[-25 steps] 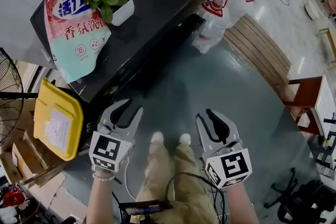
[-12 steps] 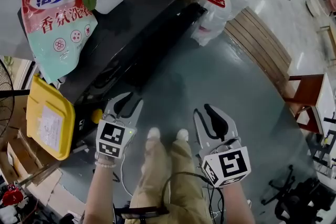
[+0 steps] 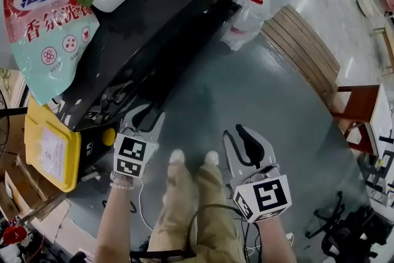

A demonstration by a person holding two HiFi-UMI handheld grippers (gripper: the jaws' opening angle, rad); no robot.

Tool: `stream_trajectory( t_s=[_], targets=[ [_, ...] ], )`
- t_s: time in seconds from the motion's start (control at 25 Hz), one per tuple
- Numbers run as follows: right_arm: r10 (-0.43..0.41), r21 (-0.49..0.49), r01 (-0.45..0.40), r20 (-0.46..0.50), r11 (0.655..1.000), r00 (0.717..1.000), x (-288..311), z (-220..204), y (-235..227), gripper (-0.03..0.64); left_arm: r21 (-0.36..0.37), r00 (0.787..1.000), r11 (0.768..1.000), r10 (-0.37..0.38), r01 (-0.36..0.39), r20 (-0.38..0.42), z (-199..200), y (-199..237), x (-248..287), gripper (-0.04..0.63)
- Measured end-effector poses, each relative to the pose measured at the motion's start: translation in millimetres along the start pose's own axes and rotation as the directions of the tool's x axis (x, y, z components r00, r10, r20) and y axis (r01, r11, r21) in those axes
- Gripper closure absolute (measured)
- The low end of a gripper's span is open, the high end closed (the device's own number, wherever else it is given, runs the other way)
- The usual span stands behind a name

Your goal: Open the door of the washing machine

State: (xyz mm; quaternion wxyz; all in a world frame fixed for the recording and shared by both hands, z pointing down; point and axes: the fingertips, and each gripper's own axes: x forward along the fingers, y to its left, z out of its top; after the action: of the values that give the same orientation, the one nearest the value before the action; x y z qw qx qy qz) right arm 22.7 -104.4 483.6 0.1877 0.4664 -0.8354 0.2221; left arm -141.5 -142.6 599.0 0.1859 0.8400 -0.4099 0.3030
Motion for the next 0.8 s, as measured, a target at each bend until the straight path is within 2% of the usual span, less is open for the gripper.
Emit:
stream_trajectory(
  t_s=[0.48,0.56,0.8],
  targets=[
    [0.009,0.009,-0.009,-0.006,1.000,1.000,11,-12,1,0.522,0.029,1.000,1.000,0.000,0.001,-0.024,-8,1,19,0.507],
    [0.012,0.009,-0.012,-0.008,1.000,1.000,10,-13,1,0.522,0.035,0.999,0.999,0.008,-0.007,-0.032,-9,1,20,0.528],
    [0.019,0.002,-0.019,-0.010,1.000,1.000,5,-14,-2,0.522,0.007,0.999,0.999,0.033,-0.033,-0.041,-10,0,19,0.549]
  ],
)
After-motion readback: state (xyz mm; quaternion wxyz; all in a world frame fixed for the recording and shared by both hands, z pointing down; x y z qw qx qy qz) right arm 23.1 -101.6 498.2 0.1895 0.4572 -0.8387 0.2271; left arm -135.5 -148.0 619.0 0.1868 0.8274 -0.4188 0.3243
